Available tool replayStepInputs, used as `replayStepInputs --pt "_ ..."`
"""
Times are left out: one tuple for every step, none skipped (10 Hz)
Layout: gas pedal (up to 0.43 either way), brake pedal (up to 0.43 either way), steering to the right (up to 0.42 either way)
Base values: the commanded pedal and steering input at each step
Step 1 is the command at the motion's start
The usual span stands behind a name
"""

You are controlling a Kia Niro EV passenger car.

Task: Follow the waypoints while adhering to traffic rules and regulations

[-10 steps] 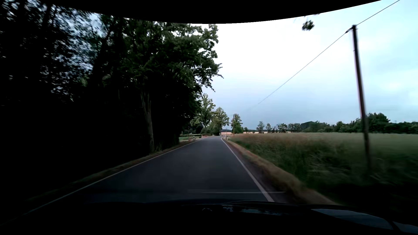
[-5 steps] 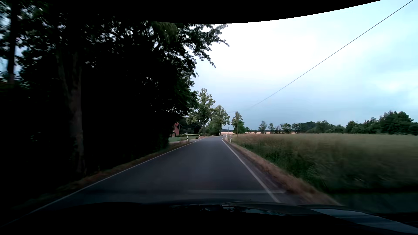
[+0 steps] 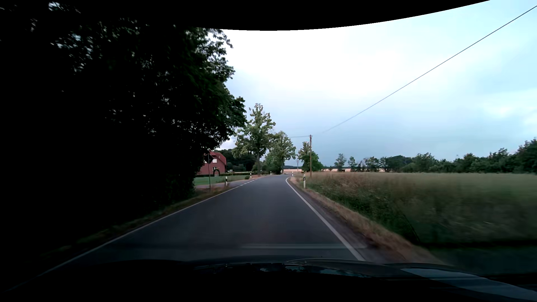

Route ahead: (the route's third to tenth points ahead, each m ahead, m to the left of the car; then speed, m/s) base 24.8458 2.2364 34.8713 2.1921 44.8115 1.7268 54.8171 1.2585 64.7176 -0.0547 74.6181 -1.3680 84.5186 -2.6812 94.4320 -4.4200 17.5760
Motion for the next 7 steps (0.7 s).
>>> replayStepInputs --pt "0.138 0.0 0.001" --pt "0.138 0.0 0.001" --pt "0.138 0.0 0.004" --pt "0.138 0.0 0.004" --pt "0.138 0.0 0.004" --pt "0.138 0.0 0.004" --pt "0.138 0.0 0.003"
